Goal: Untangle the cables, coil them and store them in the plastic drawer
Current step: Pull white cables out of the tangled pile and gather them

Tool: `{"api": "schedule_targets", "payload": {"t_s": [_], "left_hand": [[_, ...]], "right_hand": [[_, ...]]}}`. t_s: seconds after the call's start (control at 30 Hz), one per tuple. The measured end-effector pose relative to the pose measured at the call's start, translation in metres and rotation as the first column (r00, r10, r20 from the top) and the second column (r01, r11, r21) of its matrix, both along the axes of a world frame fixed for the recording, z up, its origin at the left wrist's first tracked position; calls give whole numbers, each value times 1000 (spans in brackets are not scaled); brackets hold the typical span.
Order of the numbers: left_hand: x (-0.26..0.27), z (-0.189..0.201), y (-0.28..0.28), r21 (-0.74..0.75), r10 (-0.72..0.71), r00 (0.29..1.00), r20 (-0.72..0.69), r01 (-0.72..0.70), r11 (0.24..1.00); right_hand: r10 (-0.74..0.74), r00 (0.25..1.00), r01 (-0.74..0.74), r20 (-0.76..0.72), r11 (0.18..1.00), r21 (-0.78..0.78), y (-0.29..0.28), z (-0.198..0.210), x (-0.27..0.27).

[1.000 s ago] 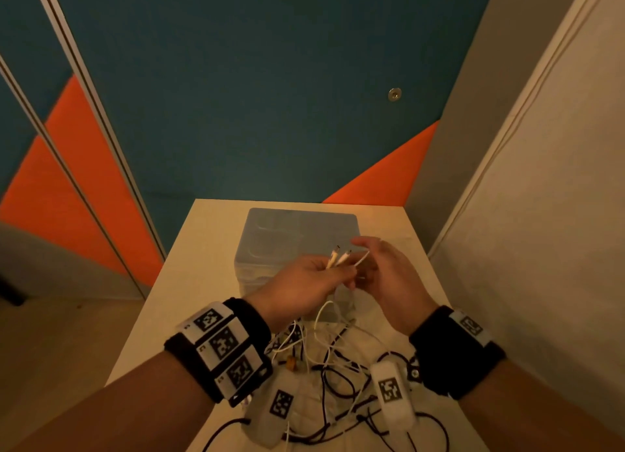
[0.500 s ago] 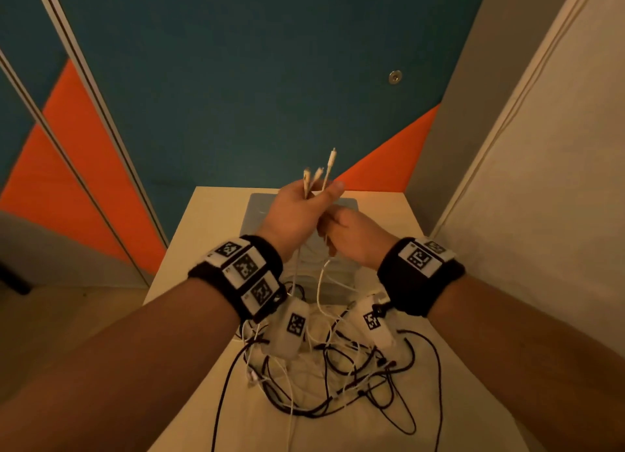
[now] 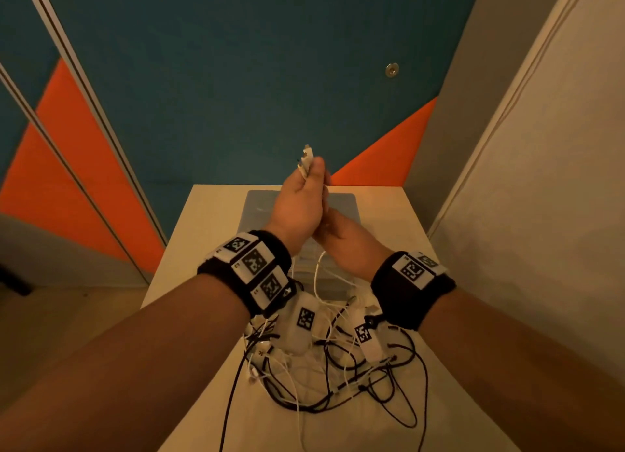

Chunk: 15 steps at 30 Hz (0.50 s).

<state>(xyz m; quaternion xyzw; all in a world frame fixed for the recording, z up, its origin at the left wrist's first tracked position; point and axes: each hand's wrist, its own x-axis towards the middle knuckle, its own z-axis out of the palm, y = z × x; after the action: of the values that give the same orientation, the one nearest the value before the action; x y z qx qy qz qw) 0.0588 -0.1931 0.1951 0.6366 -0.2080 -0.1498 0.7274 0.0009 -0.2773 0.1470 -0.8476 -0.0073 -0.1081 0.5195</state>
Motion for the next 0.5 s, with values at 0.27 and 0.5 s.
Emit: {"api": "schedule_targets", "payload": {"t_s": [0.27, 0.5], "left_hand": [[6, 46, 4, -77, -41, 998, -56, 36, 996], [12, 84, 14, -47, -116, 991, -59, 114, 992]], "right_hand": [[55, 967, -71, -247, 996, -56, 3, -14, -6], [-2, 946, -22, -324, 997, -71, -1, -39, -20]]}}
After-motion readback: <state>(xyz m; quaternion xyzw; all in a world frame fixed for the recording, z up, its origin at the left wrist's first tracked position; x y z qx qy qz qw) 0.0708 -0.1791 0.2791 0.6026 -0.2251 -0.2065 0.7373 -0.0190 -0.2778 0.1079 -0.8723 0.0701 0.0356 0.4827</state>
